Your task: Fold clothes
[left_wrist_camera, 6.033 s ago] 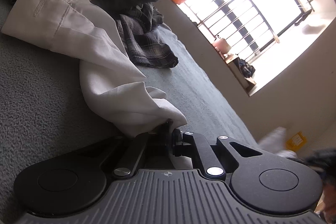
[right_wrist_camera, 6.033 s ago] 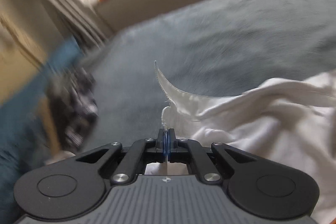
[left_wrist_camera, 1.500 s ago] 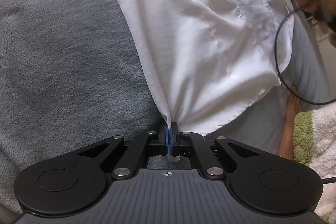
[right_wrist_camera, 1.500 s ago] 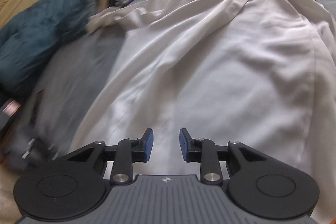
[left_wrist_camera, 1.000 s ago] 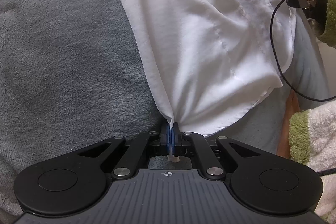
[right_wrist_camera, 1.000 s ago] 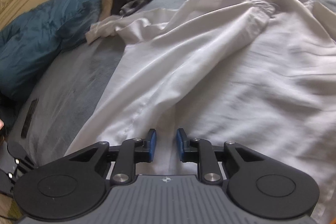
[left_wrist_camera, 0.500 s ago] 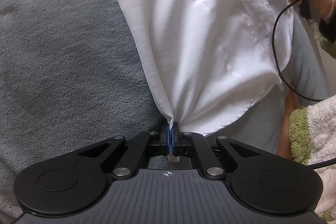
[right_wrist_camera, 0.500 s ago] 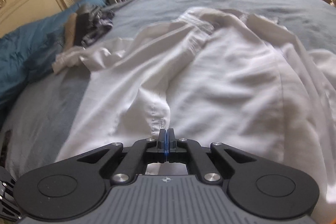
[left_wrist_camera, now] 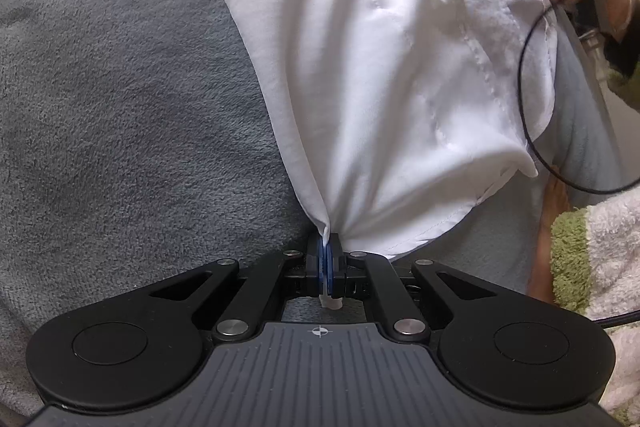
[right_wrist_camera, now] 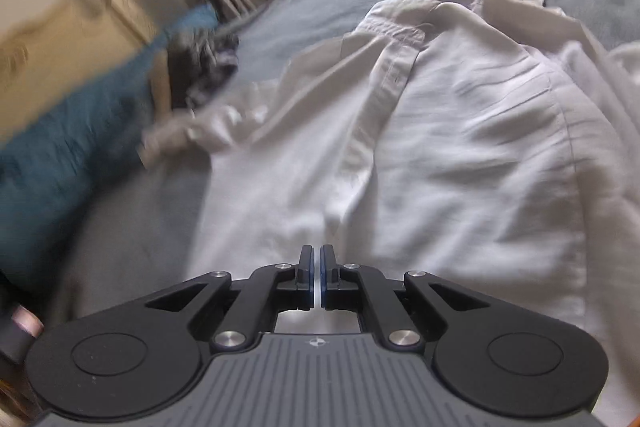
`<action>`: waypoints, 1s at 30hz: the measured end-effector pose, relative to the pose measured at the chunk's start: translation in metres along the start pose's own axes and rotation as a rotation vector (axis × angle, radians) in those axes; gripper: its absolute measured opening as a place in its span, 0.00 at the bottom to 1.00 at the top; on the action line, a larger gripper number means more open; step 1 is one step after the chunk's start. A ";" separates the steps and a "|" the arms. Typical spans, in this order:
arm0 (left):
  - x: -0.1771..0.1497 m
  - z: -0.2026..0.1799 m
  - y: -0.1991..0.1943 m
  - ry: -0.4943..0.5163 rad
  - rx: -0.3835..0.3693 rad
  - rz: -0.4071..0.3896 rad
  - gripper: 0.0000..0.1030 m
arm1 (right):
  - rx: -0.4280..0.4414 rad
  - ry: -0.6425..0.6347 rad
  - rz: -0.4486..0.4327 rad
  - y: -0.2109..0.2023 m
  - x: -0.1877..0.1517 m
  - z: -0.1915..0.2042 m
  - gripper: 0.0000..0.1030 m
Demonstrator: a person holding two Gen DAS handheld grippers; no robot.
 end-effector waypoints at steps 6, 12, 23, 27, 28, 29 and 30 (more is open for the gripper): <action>-0.003 0.001 -0.002 -0.010 -0.015 0.004 0.03 | 0.003 0.151 0.036 0.027 0.035 -0.029 0.04; -0.016 0.018 -0.010 -0.026 -0.032 0.012 0.03 | -0.043 0.075 0.056 0.064 0.049 -0.017 0.05; -0.036 0.068 -0.030 -0.034 -0.069 0.026 0.03 | -0.118 0.089 -0.041 0.073 0.096 -0.029 0.27; -0.025 0.054 -0.011 -0.042 -0.082 0.036 0.03 | -0.069 0.284 -0.038 0.090 0.124 -0.063 0.29; -0.026 0.055 -0.012 -0.043 -0.085 0.039 0.03 | -0.059 0.317 -0.031 0.096 0.129 -0.069 0.30; -0.026 0.057 -0.013 -0.044 -0.088 0.042 0.03 | -0.046 0.348 -0.018 0.103 0.132 -0.074 0.30; -0.027 0.058 -0.014 -0.046 -0.090 0.044 0.03 | -0.033 0.374 -0.007 0.108 0.134 -0.077 0.30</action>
Point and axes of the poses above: each gripper's, at about its wrist camera, not at the fingertips, and y roughly the way its jaws point, z to its left, x to its top, the point moved 3 cm from there along y, roughly the way its jaws point, and after that the axes turned 5 degrees about -x, right-handed, at the moved point
